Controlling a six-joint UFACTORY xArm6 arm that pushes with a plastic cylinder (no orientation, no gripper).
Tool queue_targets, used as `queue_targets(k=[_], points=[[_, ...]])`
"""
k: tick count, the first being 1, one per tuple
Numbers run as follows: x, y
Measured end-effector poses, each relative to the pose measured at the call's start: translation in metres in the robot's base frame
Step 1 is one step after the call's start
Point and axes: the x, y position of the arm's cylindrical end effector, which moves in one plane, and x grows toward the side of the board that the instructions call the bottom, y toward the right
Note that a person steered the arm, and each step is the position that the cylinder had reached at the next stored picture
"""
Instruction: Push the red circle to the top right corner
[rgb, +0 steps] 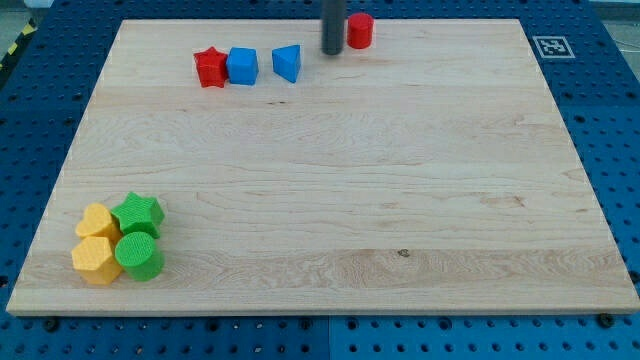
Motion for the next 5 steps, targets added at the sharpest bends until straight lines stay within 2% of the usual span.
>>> queue_targets(k=[1,2,4,5], points=[[-0.014,-0.050],[-0.053,-0.017],[-0.054,0.113],[-0.058,0.086]])
